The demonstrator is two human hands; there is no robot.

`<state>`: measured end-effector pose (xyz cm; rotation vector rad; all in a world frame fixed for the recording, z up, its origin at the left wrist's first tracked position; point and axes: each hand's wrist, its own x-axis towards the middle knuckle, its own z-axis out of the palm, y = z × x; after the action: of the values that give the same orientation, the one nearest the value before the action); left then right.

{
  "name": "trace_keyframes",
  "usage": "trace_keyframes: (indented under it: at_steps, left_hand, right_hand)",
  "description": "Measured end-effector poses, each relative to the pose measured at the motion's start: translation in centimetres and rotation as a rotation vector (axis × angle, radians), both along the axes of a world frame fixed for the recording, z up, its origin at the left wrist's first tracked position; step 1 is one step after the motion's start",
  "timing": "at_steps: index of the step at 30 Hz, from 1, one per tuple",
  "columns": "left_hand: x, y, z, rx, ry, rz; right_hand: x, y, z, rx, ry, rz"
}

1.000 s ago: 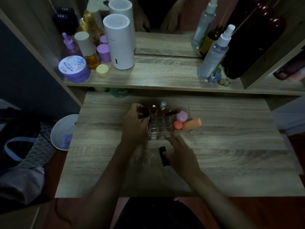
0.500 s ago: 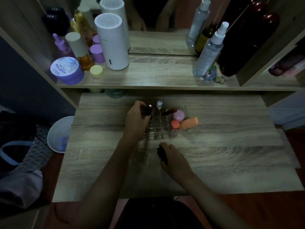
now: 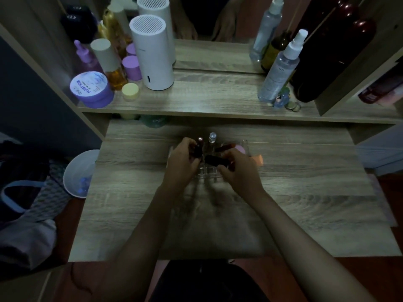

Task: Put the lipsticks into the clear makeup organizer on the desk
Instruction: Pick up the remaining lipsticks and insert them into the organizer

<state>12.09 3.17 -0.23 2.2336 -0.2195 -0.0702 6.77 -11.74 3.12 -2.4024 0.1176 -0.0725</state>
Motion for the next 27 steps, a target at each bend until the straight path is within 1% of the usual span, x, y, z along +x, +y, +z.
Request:
trace_keyframes:
  at_steps: [3,7,10,17,22,27]
  left_hand:
    - [-0.2,-0.2,0.0,0.017,0.012,-0.005]
    - [-0.4,-0.3,-0.4,0.037,-0.029,0.002]
    - [-0.5,-0.2,-0.8,0.045,-0.019,0.009]
    - [-0.6,-0.4,-1.4,0.150,-0.022,0.002]
    - [-0.7,-0.6,-1.4,0.173,-0.014,-0.022]
    - [-0.7,-0.6,-1.1,0.232,-0.052,-0.011]
  right_hand:
    - [1.2,0.2,0.1,-0.115,-0.032,0.005]
    - [2.0,0.6,-0.2,-0.163,-0.030,0.047]
    - [2.2,1.1,-0.5,-0.157,-0.029,0.062]
    - [2.5,1.6,-0.5,-0.161,-0.095,0.086]
    - [2.7,1.7,-1.0,-0.187,-0.028,0.144]
    - [2.7,1.9,-1.6,-0.195,-0.002,0.142]
